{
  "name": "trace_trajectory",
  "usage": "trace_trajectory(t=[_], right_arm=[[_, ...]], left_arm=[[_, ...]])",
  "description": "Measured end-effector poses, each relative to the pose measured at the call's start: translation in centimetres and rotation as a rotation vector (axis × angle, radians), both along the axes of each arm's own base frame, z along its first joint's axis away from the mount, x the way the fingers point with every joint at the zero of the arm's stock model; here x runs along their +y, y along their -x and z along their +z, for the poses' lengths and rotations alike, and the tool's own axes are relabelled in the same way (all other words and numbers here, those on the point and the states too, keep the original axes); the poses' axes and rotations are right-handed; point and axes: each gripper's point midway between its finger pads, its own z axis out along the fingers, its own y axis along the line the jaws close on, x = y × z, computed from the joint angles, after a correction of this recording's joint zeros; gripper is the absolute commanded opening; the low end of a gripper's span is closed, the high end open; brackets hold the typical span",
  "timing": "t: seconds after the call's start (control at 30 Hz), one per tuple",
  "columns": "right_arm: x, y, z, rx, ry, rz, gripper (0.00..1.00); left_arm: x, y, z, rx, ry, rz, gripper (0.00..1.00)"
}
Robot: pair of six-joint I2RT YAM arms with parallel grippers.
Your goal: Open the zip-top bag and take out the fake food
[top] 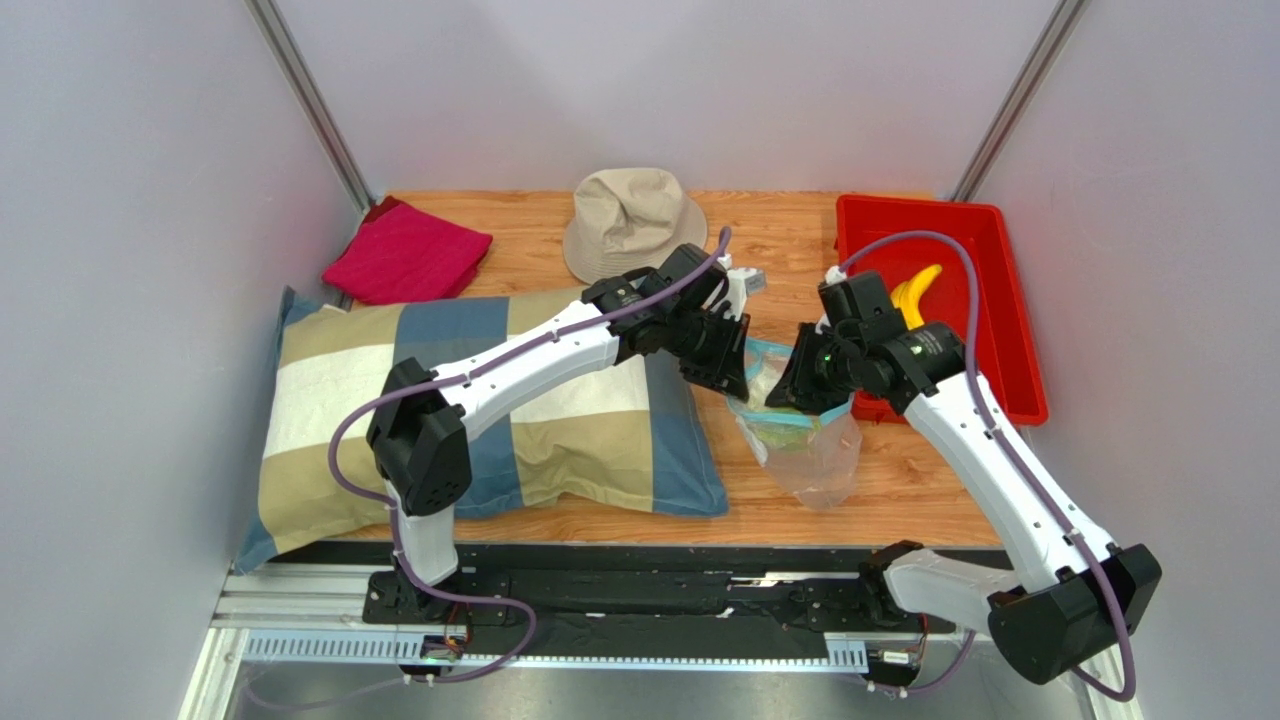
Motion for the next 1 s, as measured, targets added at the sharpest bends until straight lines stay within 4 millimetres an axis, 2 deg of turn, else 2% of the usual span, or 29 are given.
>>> trace_trajectory(t=[0.17, 0.47, 0.73, 1.0], right_arm=[[-0.3, -0.8, 0.8, 0.0, -0.031, -0.095, 0.0], [0.0, -2.2, -2.0, 0.114, 0.01, -0.176, 0.0], [0.4, -3.8, 0.3, 0.073, -0.049, -0.262, 0.0], [0.2, -2.7, 1.1, 0.052, -0.05, -0.198, 0.0]], left_arm=[[-0.8, 0.5, 0.4, 0.008, 0.023, 0.004, 0.0], [-2.1, 2.0, 0.4, -0.047, -0.024, -0.037, 0.0], [-2.7, 2.8, 0.3, -0.038, -0.028, -0.059, 0.0], [-2.3, 2.8, -0.2, -0.007, -0.022, -0.052, 0.0]])
